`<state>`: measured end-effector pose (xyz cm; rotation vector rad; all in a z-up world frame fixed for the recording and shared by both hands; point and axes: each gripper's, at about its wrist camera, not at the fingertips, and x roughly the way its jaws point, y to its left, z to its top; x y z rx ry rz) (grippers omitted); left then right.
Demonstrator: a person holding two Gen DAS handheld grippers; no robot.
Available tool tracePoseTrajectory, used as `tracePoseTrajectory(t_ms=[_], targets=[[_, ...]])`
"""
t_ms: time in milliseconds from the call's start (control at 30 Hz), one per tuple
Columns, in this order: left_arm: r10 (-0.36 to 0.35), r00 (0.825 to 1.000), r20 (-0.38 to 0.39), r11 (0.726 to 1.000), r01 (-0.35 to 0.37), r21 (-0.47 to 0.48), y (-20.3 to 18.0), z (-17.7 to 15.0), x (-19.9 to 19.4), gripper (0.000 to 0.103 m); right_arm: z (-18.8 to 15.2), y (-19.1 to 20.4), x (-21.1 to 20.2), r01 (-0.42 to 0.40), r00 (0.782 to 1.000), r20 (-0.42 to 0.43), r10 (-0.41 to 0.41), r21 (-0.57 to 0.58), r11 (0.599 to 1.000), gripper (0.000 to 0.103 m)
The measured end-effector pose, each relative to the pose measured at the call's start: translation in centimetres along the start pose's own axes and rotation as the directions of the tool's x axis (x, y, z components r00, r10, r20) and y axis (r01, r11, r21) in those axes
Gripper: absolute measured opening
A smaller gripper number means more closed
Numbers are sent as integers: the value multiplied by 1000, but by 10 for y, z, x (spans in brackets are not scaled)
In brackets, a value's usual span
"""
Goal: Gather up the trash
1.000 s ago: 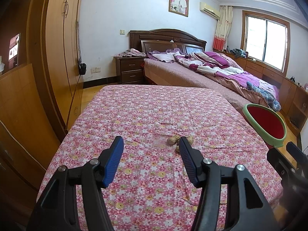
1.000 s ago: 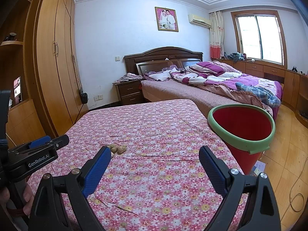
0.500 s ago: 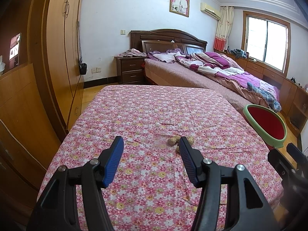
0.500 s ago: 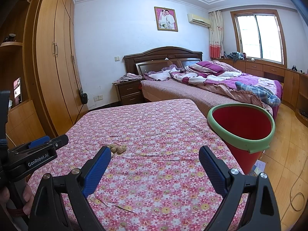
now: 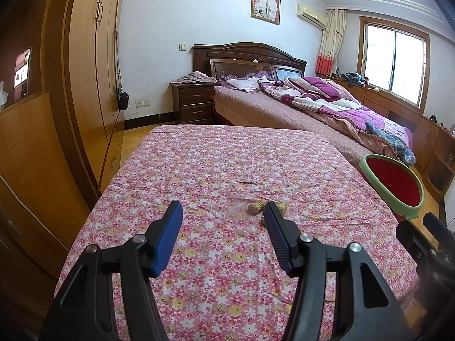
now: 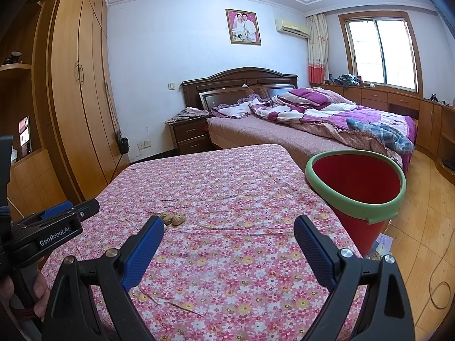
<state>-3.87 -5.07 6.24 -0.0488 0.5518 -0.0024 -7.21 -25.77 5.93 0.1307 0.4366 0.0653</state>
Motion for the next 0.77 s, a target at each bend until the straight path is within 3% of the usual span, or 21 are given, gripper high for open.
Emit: tracePoseTrajectory(t_ms=[767], targets=[[0,1000,-1,1000,0,-1,0,0,0,60,-1,0,0,1,1000,1,-1,5,1000,95]])
